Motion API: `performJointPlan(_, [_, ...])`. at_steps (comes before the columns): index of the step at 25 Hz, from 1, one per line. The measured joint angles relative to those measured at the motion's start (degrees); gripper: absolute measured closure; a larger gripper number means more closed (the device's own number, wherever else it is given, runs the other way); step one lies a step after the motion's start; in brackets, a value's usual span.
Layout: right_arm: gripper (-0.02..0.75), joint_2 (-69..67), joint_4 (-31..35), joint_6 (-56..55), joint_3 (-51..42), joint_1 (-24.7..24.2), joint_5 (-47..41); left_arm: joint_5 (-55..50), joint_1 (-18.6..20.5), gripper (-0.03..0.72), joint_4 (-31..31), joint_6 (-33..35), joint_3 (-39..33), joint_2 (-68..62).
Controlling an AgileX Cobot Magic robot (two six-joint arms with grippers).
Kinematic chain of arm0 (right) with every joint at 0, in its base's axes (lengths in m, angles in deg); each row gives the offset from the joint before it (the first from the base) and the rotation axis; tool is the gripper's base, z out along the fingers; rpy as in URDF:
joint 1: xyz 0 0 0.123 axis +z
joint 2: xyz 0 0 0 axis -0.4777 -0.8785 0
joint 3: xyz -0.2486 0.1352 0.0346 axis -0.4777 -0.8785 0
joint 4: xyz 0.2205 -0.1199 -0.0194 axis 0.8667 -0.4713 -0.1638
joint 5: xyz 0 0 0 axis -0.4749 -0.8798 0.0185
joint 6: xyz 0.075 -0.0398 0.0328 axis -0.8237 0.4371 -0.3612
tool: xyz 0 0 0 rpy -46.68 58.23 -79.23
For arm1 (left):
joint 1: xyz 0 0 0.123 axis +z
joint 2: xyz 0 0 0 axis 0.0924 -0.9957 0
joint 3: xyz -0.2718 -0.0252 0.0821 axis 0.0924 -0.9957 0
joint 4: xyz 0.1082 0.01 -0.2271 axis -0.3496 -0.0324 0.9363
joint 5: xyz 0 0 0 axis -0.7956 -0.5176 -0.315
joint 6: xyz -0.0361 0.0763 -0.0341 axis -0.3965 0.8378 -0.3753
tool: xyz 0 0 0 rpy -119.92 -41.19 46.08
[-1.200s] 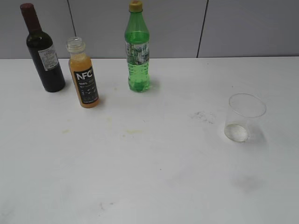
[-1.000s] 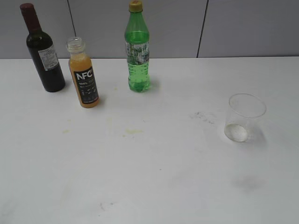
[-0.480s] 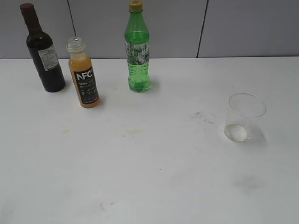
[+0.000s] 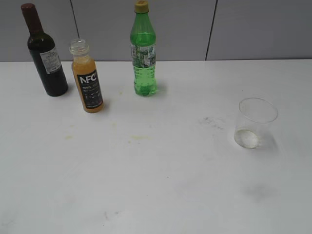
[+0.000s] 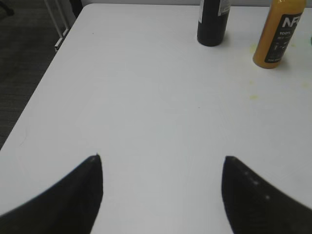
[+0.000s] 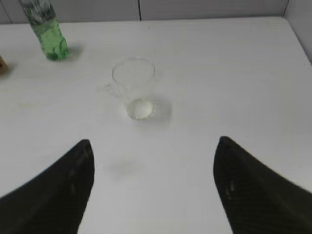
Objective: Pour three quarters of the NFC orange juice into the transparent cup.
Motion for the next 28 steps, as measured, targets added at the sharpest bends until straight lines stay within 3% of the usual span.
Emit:
performJointPlan(7, [0.143, -2.98, -0.06, 0.42, 0.17, 0.0, 8.85, 0.0, 0.0, 0.104, 0.0, 0.0, 0.0, 0.0])
performJointPlan(12, [0.143, -8.86, -0.06, 0.5, -2.11, 0.0, 20.48, 0.0, 0.0, 0.104, 0.0, 0.0, 0.0, 0.0])
performJointPlan(20, [0.145, -24.05, 4.42, 1.11, -6.25, 0.0, 38.47, 0.0, 0.0, 0.104, -0.04, 0.0, 0.0, 0.0])
performJointPlan(28, [0.145, -42.78, 4.7, 6.09, -7.15, 0.0, 58.53, 0.0, 0.0, 0.104, 0.03, 0.0, 0.0, 0.0])
